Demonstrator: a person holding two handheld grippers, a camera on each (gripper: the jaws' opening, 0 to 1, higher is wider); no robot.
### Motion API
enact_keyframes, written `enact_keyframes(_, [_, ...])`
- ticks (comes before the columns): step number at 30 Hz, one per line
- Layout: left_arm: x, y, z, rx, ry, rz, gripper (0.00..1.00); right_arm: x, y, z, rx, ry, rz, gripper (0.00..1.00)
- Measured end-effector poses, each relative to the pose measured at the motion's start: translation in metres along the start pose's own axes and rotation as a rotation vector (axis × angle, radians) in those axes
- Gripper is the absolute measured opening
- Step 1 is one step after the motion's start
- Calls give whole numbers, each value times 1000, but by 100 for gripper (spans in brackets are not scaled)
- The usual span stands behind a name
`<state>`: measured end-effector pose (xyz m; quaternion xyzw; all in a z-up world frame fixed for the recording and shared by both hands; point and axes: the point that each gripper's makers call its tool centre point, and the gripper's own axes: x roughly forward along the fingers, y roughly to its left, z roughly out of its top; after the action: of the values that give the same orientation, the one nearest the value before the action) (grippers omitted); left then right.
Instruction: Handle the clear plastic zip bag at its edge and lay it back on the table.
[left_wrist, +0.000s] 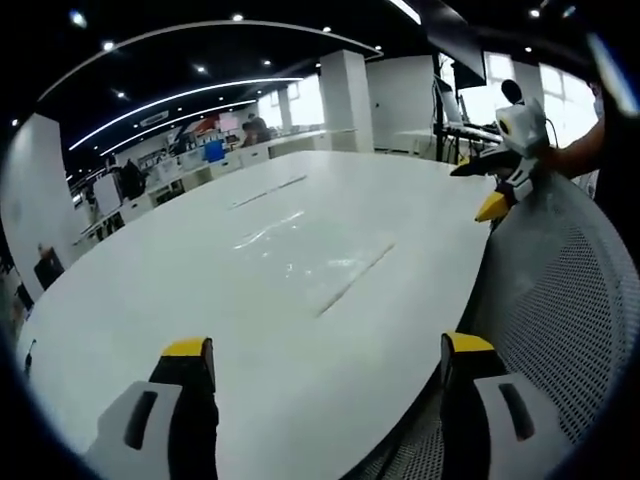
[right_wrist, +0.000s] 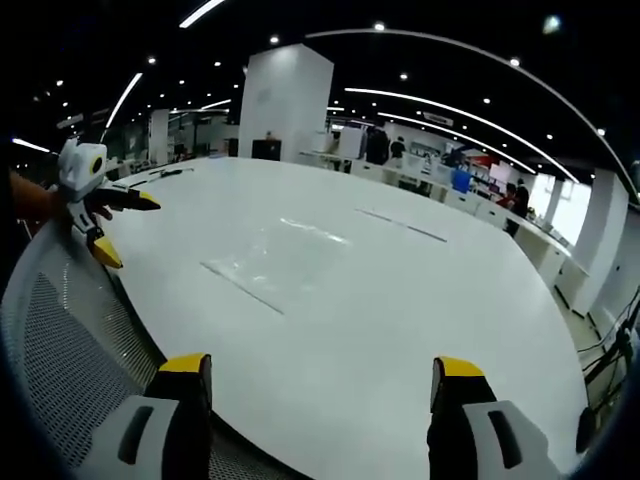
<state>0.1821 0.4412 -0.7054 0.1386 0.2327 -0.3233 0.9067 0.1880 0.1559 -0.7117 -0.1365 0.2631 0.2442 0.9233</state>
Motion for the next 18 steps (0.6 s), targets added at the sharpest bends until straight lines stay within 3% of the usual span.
enact_keyframes(18, [11, -4, 11, 141, 43, -77, 83, 0, 0, 0, 3, -1, 2, 90])
